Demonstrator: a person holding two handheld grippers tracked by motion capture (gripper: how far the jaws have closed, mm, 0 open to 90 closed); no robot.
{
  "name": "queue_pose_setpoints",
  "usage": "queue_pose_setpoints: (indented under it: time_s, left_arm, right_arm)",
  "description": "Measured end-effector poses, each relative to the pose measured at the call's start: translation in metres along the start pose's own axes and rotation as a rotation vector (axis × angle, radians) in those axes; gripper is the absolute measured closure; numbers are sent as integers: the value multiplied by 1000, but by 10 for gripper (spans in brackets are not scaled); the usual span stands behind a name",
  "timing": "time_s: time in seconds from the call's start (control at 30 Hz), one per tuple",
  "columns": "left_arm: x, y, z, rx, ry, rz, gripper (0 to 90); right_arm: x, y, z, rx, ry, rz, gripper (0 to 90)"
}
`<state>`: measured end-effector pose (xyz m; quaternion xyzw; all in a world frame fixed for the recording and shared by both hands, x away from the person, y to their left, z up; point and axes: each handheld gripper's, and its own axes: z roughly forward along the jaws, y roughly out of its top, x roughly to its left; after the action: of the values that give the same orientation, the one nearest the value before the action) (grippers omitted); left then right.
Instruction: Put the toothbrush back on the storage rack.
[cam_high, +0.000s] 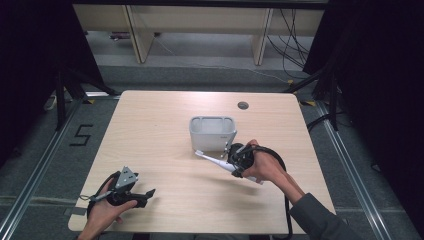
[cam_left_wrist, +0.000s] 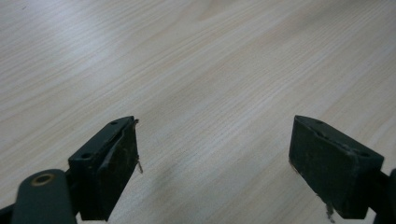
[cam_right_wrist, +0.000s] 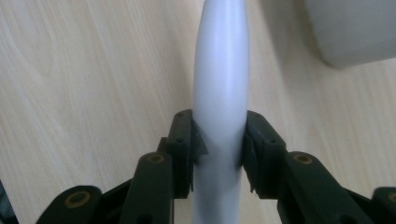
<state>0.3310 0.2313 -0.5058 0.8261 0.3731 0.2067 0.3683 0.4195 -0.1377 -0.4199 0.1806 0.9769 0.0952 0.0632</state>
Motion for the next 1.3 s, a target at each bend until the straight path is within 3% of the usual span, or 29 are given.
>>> queue_pose_setpoints:
  time_s: [0.07, 0.1, 0.2, 0.27, 0.3, 0.33, 0.37, 0.57, 0.67, 0.77, 0.83, 0.87, 0.97, 1.0, 1.1, 1.17, 1.3]
  left_arm:
    - [1, 0, 0, -3, 0, 8, 151]
    - [1, 0, 0, -2, -1, 8, 151]
    - [1, 0, 0, -1, -1, 7, 151]
    - [3, 0, -1, 11, 0, 28, 151]
    - [3, 0, -1, 17, 0, 31, 151]
    - [3, 0, -2, 16, 0, 30, 151]
    - [3, 0, -2, 16, 0, 30, 151]
    - [3, 0, -1, 11, 7, 21, 151]
    - [3, 0, -2, 23, -3, 24, 151]
    - [2, 0, -1, 6, -1, -4, 151]
    - [3, 0, -1, 6, 6, 14, 151]
    - [2, 0, 0, -7, 0, -12, 151]
    - [3, 0, -1, -1, 13, 3, 151]
    - [3, 0, -1, 1, 12, 5, 151]
    - [2, -1, -1, 2, 3, -9, 151]
    - [4, 0, -2, 15, 6, 19, 151]
    - [1, 0, -1, -10, 9, -15, 151]
  right_arm:
    - [-1, -1, -3, -17, -3, -9, 666]
    - [-1, -2, -7, -36, 2, 15, 666]
    - [-5, -5, -16, -101, -2, 12, 666]
    - [-7, -8, -23, -192, 0, 34, 666]
    - [-7, -8, -23, -192, 0, 34, 666]
    - [-9, -9, -28, -243, -15, 52, 666]
    - [-9, -9, -28, -243, -15, 52, 666]
    - [-14, -9, -36, -388, -11, 112, 666]
    - [-19, -6, -39, -457, -16, 114, 666]
    - [-23, -5, -41, -528, -15, 130, 666]
    - [-24, -5, -43, -563, -23, 150, 666]
    - [-27, -5, -44, -597, -31, 147, 666]
    - [-32, -4, -48, -672, -25, 162, 666]
    - [-32, -4, -49, -685, -23, 185, 666]
    - [-35, -2, -52, -732, -49, 189, 666]
    - [-38, 1, -54, -774, -52, 200, 666]
    - [-41, 8, -58, -824, -64, 232, 666]
